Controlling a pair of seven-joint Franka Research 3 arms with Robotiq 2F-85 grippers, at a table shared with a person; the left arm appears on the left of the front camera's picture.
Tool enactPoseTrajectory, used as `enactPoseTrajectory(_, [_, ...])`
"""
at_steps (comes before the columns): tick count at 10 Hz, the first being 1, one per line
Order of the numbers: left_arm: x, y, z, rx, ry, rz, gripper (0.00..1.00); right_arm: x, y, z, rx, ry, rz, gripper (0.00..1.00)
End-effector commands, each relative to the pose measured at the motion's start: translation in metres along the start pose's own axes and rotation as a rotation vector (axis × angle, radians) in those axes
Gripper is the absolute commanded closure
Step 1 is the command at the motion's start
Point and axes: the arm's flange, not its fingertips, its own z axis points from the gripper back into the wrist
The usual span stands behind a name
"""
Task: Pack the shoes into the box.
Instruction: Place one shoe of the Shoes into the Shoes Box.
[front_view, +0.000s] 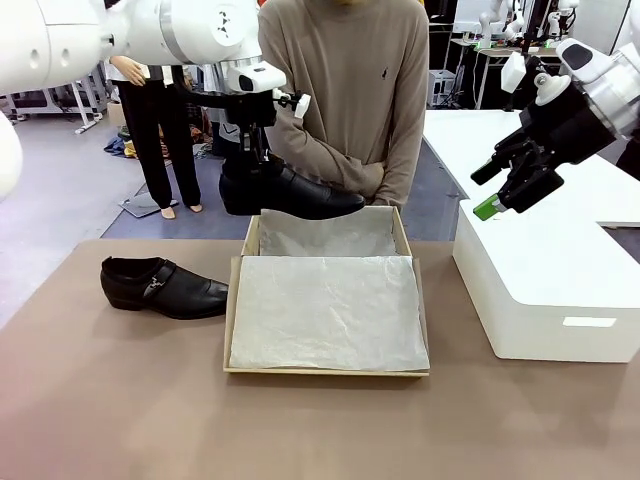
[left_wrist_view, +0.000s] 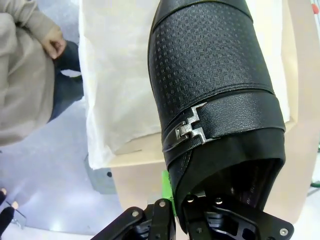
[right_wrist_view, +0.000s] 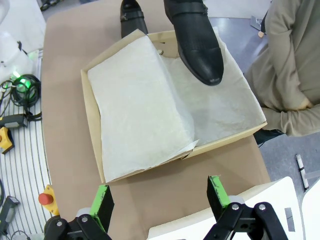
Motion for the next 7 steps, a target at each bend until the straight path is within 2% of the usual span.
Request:
enactPoseTrajectory(1, [0.020,-0.004,-0.005,0.018,-0.006,0.016,1.00,0.000,-0.002,0.000,0.011,-0.029,0.022,0.00])
enactPoseTrajectory(7, [0.052,0.007,-0.042,0.100,0.048,0.045,1.00,0.000,-0.002,0.000,0.011,-0.029,0.022,0.00])
